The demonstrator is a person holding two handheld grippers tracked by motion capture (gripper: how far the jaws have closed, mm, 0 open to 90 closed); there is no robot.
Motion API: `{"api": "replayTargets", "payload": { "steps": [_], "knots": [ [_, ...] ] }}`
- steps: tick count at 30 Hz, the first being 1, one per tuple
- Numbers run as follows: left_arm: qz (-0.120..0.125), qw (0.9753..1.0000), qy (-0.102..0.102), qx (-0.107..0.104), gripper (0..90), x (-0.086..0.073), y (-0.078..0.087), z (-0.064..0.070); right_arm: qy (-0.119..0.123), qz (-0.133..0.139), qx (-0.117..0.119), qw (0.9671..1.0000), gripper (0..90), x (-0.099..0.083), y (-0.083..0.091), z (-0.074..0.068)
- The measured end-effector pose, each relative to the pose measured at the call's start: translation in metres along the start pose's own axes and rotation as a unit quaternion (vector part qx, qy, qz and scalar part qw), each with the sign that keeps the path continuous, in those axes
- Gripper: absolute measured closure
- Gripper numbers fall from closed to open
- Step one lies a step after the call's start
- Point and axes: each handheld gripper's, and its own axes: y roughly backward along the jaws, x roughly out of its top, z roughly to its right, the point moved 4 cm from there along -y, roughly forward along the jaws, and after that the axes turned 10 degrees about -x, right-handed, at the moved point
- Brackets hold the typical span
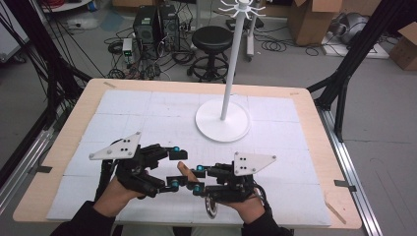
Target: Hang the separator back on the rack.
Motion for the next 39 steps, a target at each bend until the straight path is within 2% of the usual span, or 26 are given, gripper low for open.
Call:
{"api": "replayTargets", "payload": {
  "steps": [6,12,15,16,20,23,27,33,34,35,36,37,38,39],
  "knots": [
    [-0.002,0.9999,0.001,-0.015,41.1,-0.0002,-0.0048,-0.0001,-0.003,0.011,0.01,0.9999,66.9,0.0021,0.001,-0.0018],
    [0.003,0.9996,0.0,-0.027,53.4,0.0003,-0.0046,0.0003,-0.009,0.015,0.019,0.9997,66.9,0.0024,0.0006,-0.0024],
    [0.006,0.9995,0.0,-0.032,55.9,0.0011,-0.0037,0.0002,-0.009,0.015,0.021,0.9996,66.9,0.0024,0.0004,-0.0026],
    [0.005,0.9995,-0.004,-0.029,64.2,0.0011,-0.0036,0.0007,-0.009,0.016,0.023,0.9996,66.9,0.0024,0.0006,-0.0023],
    [0.0,0.9996,-0.003,-0.027,64.3,0.0,-0.0044,0.0005,-0.015,0.017,0.026,0.9994,66.9,0.0028,0.0009,-0.0028],
    [0.0,0.9995,-0.009,-0.03,68.8,-0.0001,-0.0049,0.0013,-0.015,0.018,0.025,0.9994,66.9,0.0028,0.0008,-0.0023],
    [-0.001,0.9996,-0.01,-0.028,69.5,0.0,-0.0049,0.0016,-0.016,0.018,0.027,0.9994,66.9,0.0027,0.0008,-0.0021],
    [-0.006,0.9999,0.004,-0.008,69.9,0.0011,-0.0053,0.0002,-0.03,0.016,0.025,0.9991,66.3,0.002,0.0002,0.0006],
    [-0.013,0.9999,0.002,0.003,70.0,0.0024,-0.0066,0.0006,-0.036,0.016,0.023,0.9989,64.9,0.0019,-0.0002,0.0016],
    [-0.013,0.9999,0.002,0.003,70.0,0.0024,-0.0066,0.0006,-0.04,0.013,0.023,0.9988,61.9,0.0017,-0.0003,0.0017],
    [-0.02,0.9996,-0.005,0.017,70.0,0.0051,-0.0076,0.0015,-0.042,0.013,0.019,0.9989,57.5,0.0014,-0.0007,0.0025],
    [-0.02,0.9996,-0.005,0.017,70.1,0.0051,-0.0076,0.0015,-0.044,0.008,0.016,0.9989,53.7,0.0009,-0.0008,0.0027],
    [-0.027,0.9992,-0.007,0.03,70.1,0.0088,-0.0074,0.0013,-0.043,0.005,0.011,0.999,51.2,0.0004,-0.0011,0.0032],
    [-0.027,0.9992,-0.007,0.03,70.1,0.0088,-0.0074,0.0013,-0.043,0.005,0.011,0.999,51.2,0.0004,-0.0011,0.0032]
  ]
}}
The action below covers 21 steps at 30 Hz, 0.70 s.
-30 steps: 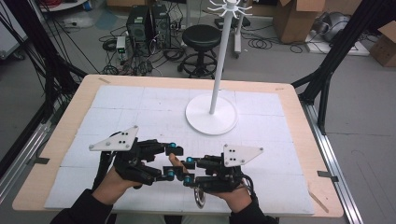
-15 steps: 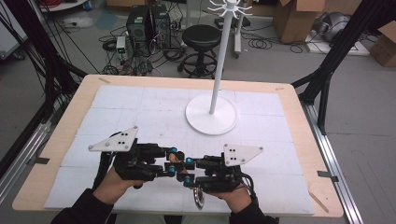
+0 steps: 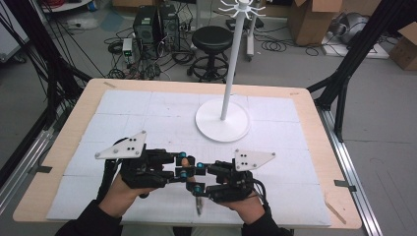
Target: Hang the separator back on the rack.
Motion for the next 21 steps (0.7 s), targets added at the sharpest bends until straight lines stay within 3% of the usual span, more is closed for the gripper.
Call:
{"api": "replayTargets", "payload": {
  "steps": [1,3,4,5,7,8,9,11,12,15,21],
  "knots": [
    [-0.01,0.9998,0.007,0.014,70.1,0.004,0.001,0.0,-0.003,-0.006,-0.006,1.0,47.3,-0.001,0.001,0.001],
    [-0.015,0.9996,0.008,0.022,70.2,0.006,0.002,0.0,-0.002,-0.007,-0.006,1.0,46.3,-0.001,0.001,0.001],
    [-0.021,0.9991,0.0,0.037,70.2,0.011,0.004,0.001,-0.001,-0.008,-0.012,0.9999,39.3,-0.001,0.001,0.002],
    [-0.021,0.9991,0.0,0.037,70.2,0.011,0.004,0.001,-0.001,-0.008,-0.012,0.9999,39.3,-0.001,0.001,0.002],
    [-0.022,0.9984,-0.005,0.051,70.2,0.016,0.006,0.002,0.003,-0.014,-0.032,0.9994,30.8,-0.002,0.001,0.003],
    [-0.022,0.9981,-0.007,0.057,70.2,0.017,0.007,0.002,0.003,-0.014,-0.032,0.9994,30.8,-0.002,0.001,0.003],
    [-0.021,0.997,-0.013,0.073,70.2,0.022,0.009,0.003,0.014,-0.008,-0.049,0.9986,24.6,-0.002,0.001,0.002],
    [-0.021,0.9962,-0.016,0.083,70.2,0.023,0.009,0.003,0.022,-0.004,-0.059,0.998,22.5,-0.001,0.0,0.003],
    [-0.02,0.9954,-0.019,0.091,70.2,0.025,0.009,0.003,0.029,-0.011,-0.085,0.9959,20.5,-0.002,-0.001,0.003],
    [-0.016,0.9934,-0.023,0.112,70.2,0.028,0.007,0.003,0.03,-0.014,-0.098,0.9946,20.5,-0.003,-0.002,0.003],
    [-0.018,0.9906,-0.028,0.133,70.2,0.028,-0.002,0.004,0.058,-0.02,-0.128,0.9899,20.2,-0.002,-0.006,-0.002]
  ]
}}
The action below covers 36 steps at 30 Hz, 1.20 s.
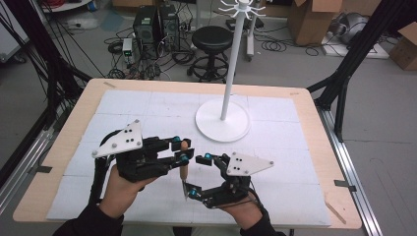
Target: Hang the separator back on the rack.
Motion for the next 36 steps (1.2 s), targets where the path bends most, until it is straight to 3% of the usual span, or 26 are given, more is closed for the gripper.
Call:
{"api": "replayTargets", "payload": {
  "steps": [4,8,10,11,17,18,25,30,31,32,33,36],
  "knots": [
    [0.005,0.9999,0.004,0.015,70.2,0.0,-0.004,0.001,0.013,-0.002,-0.009,0.9999,27.9,-0.001,-0.002,-0.003],
    [0.009,0.9998,0.006,0.015,70.1,-0.001,-0.01,0.003,0.027,-0.009,-0.02,0.9994,40.9,-0.003,-0.003,-0.005],
    [0.01,0.9998,0.006,0.015,70.1,-0.001,-0.011,0.003,0.029,-0.006,-0.022,0.9993,42.5,-0.003,-0.002,-0.005],
    [0.013,0.9997,0.007,0.017,70.2,-0.001,-0.012,0.004,0.031,-0.001,-0.029,0.9991,48.5,-0.002,0.0,-0.004],
    [0.02,0.9995,0.01,0.022,70.1,0.0,-0.012,0.006,0.037,0.004,-0.053,0.9979,59.6,-0.003,0.003,-0.002],
    [0.024,0.9993,0.009,0.026,70.1,0.0,-0.012,0.007,0.039,0.008,-0.049,0.998,66.9,-0.003,0.004,-0.002],
    [0.033,0.999,0.013,0.028,70.1,0.002,-0.008,0.005,0.042,0.018,-0.067,0.9967,69.9,0.0,0.009,-0.001],
    [0.039,0.9989,0.024,0.014,68.3,0.0,-0.006,0.003,0.03,0.009,-0.048,0.9984,70.4,0.001,0.009,-0.001],
    [0.044,0.9987,0.023,0.008,61.5,-0.001,-0.006,0.003,0.03,0.01,-0.043,0.9986,70.4,0.001,0.009,-0.001],
    [0.047,0.9985,0.028,0.0,61.5,-0.001,-0.005,0.002,0.03,0.01,-0.043,0.9986,70.4,0.001,0.009,-0.001],
    [0.048,0.998,0.037,-0.02,49.8,-0.002,-0.004,0.0,0.027,0.007,-0.033,0.999,70.5,0.001,0.009,-0.002],
    [0.049,0.9974,0.038,-0.037,40.7,-0.003,-0.002,-0.001,0.024,0.005,-0.02,0.9995,70.4,0.001,0.009,-0.002]
  ]
}}
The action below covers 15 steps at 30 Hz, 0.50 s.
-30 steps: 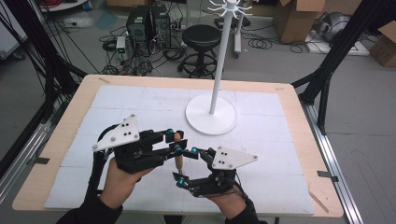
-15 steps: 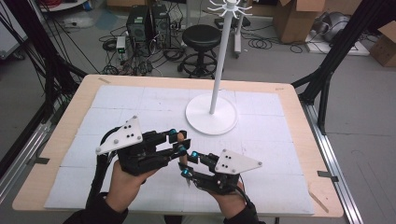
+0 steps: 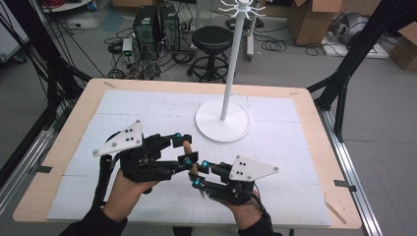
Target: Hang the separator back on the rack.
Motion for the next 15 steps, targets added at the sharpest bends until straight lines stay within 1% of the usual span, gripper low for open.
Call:
{"api": "replayTargets", "payload": {
  "steps": [1,2,3,4,5,6,7,8,9,10,11,12,13,14,15],
  "knots": [
    [0.001,1.0,-0.001,-0.007,40.7,0.0,0.001,0.0,-0.003,0.0,0.005,1.0,70.4,0.0,0.0,0.0],
    [0.006,0.9998,0.0,-0.021,36.8,0.0,0.005,0.0,-0.012,-0.003,0.028,0.9995,70.4,0.0,-0.001,-0.001],
    [0.006,0.9998,0.0,-0.021,36.0,0.0,0.005,0.0,-0.012,-0.003,0.028,0.9995,70.4,0.0,-0.001,-0.001],
    [0.009,0.9991,-0.002,-0.041,35.3,0.0,0.008,0.002,-0.019,-0.004,0.046,0.9987,70.4,0.0,-0.001,-0.002],
    [0.009,0.9991,-0.002,-0.041,34.7,0.0,0.008,0.002,-0.022,-0.003,0.06,0.9979,70.4,0.0,-0.001,-0.003],
    [0.01,0.9983,-0.005,-0.057,34.5,0.0,0.011,0.003,-0.021,0.0,0.067,0.9975,70.4,0.0,-0.001,-0.004],
    [0.01,0.9983,-0.005,-0.057,34.5,0.0,0.011,0.003,-0.023,0.0,0.08,0.9965,70.4,0.0,-0.001,-0.005],
    [0.01,0.9979,-0.004,-0.064,34.5,0.0,0.013,0.004,-0.023,0.0,0.08,0.9965,70.4,0.0,-0.001,-0.005],
    [0.011,0.9971,-0.003,-0.075,34.2,-0.001,0.014,0.005,-0.03,0.004,0.108,0.9937,70.3,0.001,-0.002,-0.007],
    [0.008,0.9962,-0.004,-0.087,34.2,-0.002,0.015,0.007,-0.029,0.006,0.115,0.9929,70.3,0.001,-0.002,-0.008],
    [0.008,0.9962,-0.004,-0.087,34.2,-0.002,0.015,0.007,-0.029,0.006,0.115,0.9929,70.3,0.001,-0.002,-0.008],
    [0.007,0.9949,0.001,-0.101,34.3,-0.003,0.016,0.008,-0.037,0.006,0.136,0.99,70.4,0.001,-0.003,-0.009],
    [0.007,0.9949,0.001,-0.101,34.5,-0.003,0.016,0.008,-0.037,0.006,0.136,0.99,70.4,0.001,-0.003,-0.009],
    [0.005,0.9944,0.002,-0.106,34.5,-0.004,0.017,0.009,-0.044,0.007,0.157,0.9867,70.3,0.001,-0.003,-0.011],
    [0.006,0.9939,0.003,-0.11,34.5,-0.004,0.017,0.009,-0.044,0.007,0.157,0.9867,70.3,0.001,-0.003,-0.011]
  ]
}}
